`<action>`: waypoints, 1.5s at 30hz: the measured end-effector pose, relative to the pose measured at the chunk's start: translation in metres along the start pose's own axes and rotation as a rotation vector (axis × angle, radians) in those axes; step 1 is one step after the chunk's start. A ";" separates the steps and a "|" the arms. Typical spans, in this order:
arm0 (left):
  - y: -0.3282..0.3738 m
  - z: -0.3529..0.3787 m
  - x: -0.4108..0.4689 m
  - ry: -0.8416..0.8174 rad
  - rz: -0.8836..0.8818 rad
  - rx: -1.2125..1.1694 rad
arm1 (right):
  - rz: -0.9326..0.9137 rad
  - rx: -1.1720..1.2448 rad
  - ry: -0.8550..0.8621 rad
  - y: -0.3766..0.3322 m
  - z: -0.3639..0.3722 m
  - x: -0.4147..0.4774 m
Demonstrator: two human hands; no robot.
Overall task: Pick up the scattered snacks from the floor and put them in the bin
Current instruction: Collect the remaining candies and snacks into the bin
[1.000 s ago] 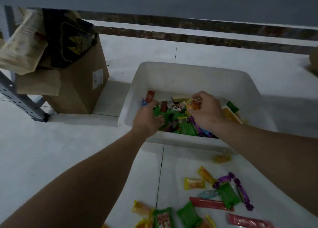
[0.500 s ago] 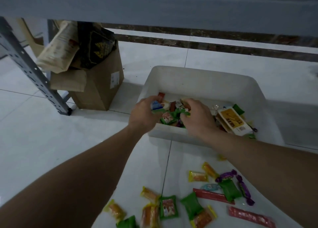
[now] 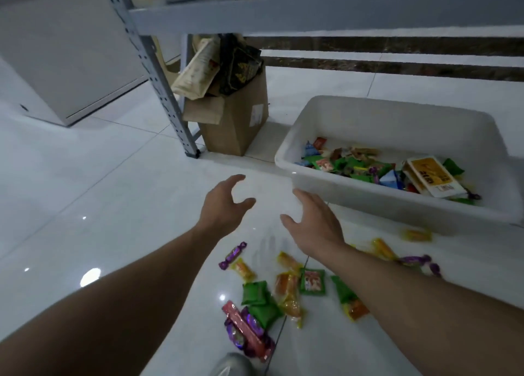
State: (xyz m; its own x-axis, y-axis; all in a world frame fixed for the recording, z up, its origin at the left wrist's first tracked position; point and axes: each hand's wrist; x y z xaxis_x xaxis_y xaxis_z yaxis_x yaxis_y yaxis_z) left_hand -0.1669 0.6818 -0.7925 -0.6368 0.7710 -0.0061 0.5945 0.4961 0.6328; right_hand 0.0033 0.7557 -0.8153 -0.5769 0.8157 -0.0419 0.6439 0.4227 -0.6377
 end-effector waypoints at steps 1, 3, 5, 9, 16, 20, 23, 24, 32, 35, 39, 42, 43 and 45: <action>-0.008 -0.002 -0.010 0.004 -0.028 0.003 | 0.004 -0.014 -0.031 0.000 0.003 -0.004; -0.022 -0.007 -0.029 0.017 -0.086 -0.002 | 0.005 -0.037 -0.079 -0.001 0.008 -0.010; -0.033 -0.010 -0.044 0.006 -0.126 0.013 | 0.005 -0.040 -0.118 -0.002 0.015 -0.017; -0.047 -0.005 -0.059 0.021 -0.200 0.002 | -0.026 -0.079 -0.261 -0.001 0.029 -0.025; -0.054 0.033 -0.061 -0.087 -0.176 -0.028 | -0.047 -0.160 -0.351 0.014 0.037 -0.015; -0.072 0.047 -0.064 -0.179 -0.175 0.004 | -0.046 -0.204 -0.440 0.028 0.051 -0.012; -0.087 0.047 -0.059 -0.216 -0.148 0.055 | -0.062 -0.262 -0.504 0.037 0.066 -0.010; -0.092 0.046 -0.057 -0.217 -0.143 0.063 | -0.063 -0.280 -0.520 0.039 0.071 -0.011; -0.121 0.055 -0.043 -0.270 -0.124 0.090 | -0.114 -0.431 -0.579 0.052 0.106 -0.014; -0.128 0.060 -0.040 -0.300 -0.094 0.097 | -0.100 -0.389 -0.564 0.055 0.112 -0.010; -0.137 0.064 -0.037 -0.340 -0.054 0.087 | -0.079 -0.351 -0.559 0.055 0.117 -0.004; -0.142 0.067 -0.036 -0.369 -0.053 0.077 | -0.137 -0.384 -0.593 0.055 0.116 -0.002; -0.144 0.068 -0.035 -0.376 -0.053 0.083 | -0.158 -0.390 -0.608 0.054 0.115 -0.001; -0.145 0.069 -0.034 -0.386 -0.048 0.103 | -0.212 -0.428 -0.633 0.052 0.113 0.000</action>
State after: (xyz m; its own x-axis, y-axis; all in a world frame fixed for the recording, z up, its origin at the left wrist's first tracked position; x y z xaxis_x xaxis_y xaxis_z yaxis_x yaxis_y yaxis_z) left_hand -0.1983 0.6112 -0.9376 -0.4457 0.8297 -0.3361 0.6274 0.5573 0.5438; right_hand -0.0196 0.7331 -0.9357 -0.8022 0.3759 -0.4638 0.5515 0.7640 -0.3348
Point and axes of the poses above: each hand's wrist, its own x-axis towards the middle knuckle, its own z-axis out of the palm, y = z × x, and after that the axes turned 1 degree about -z, right-handed
